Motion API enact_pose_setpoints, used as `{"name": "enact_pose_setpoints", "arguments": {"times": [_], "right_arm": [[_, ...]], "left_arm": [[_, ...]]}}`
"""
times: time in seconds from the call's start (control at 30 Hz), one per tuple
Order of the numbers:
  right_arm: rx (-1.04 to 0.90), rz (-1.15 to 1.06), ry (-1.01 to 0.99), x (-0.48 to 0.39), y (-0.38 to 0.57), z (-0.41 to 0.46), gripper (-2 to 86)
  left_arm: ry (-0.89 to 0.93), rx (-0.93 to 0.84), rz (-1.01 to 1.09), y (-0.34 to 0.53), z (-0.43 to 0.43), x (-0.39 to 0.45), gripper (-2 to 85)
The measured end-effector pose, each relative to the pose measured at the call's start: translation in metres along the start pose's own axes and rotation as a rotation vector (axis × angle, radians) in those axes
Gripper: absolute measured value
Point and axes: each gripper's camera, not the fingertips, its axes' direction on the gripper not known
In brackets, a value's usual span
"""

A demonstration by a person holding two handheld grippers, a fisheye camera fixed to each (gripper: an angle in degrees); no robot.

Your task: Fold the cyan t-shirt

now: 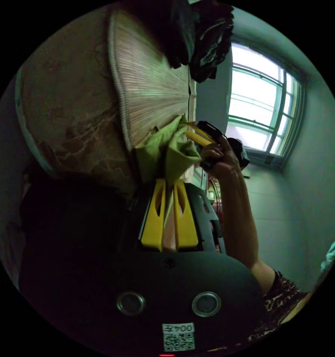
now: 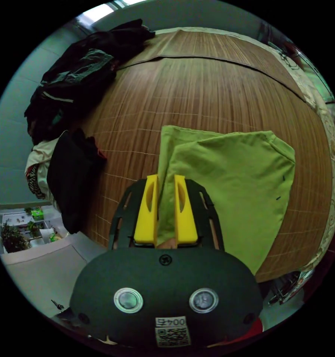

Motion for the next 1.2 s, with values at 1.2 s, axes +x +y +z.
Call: {"name": "enact_pose_setpoints", "arguments": {"times": [1.2], "right_arm": [[0.080, 0.360, -0.598, 0.257, 0.402, -0.021, 7.7]], "left_arm": [[-0.507, -0.128, 0.505, -0.057, 0.058, 0.028, 0.2]]}}
